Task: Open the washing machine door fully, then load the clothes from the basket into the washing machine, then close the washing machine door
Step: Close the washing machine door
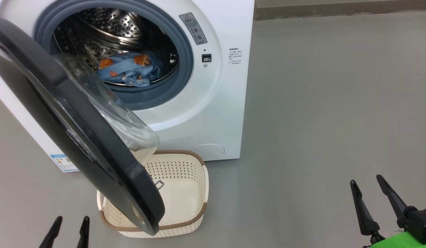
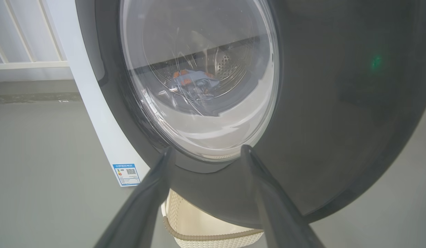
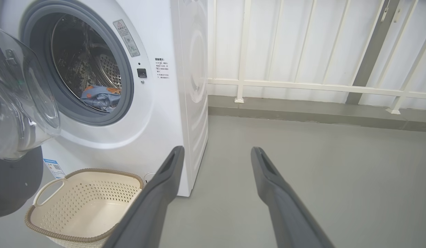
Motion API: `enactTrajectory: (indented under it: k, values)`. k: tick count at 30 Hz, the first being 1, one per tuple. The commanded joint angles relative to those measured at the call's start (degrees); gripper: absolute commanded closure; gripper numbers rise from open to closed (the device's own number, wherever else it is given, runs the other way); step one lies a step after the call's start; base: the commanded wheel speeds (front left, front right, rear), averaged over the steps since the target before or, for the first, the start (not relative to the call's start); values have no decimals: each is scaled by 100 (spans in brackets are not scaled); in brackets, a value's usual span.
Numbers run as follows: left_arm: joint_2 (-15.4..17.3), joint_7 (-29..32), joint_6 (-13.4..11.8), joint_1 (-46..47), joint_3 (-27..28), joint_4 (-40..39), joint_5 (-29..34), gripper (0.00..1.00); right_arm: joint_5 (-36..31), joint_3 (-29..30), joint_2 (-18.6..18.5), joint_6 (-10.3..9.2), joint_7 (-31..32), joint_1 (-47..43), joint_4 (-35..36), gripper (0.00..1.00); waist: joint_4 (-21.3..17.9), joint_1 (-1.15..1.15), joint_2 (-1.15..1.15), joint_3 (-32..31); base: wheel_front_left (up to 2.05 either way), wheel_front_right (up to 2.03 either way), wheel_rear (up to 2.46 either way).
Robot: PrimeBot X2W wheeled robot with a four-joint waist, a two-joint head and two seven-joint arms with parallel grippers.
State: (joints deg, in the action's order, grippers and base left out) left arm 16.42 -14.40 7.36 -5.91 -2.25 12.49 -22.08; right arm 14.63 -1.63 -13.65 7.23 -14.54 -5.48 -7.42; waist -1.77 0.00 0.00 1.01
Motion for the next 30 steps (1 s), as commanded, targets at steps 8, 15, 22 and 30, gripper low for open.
enactTrajectory:
  k: [8,15,22,30]
  values:
    - [46,-60,13,147,213,-207,59,0,5,-81,-136,25,-46,-2,154,0,79,0,0,0,0,0,0]
    - [12,-60,13,151,293,-230,44,0,-1,-133,-145,25,-46,20,167,0,354,0,0,18,0,0,0]
    - [-48,-60,13,142,417,-250,54,0,-7,-306,-177,25,-46,149,159,0,819,0,0,52,0,0,0]
    - [-143,-60,13,120,491,-279,92,0,3,-502,-208,25,-46,334,124,0,1439,0,0,83,0,0,0]
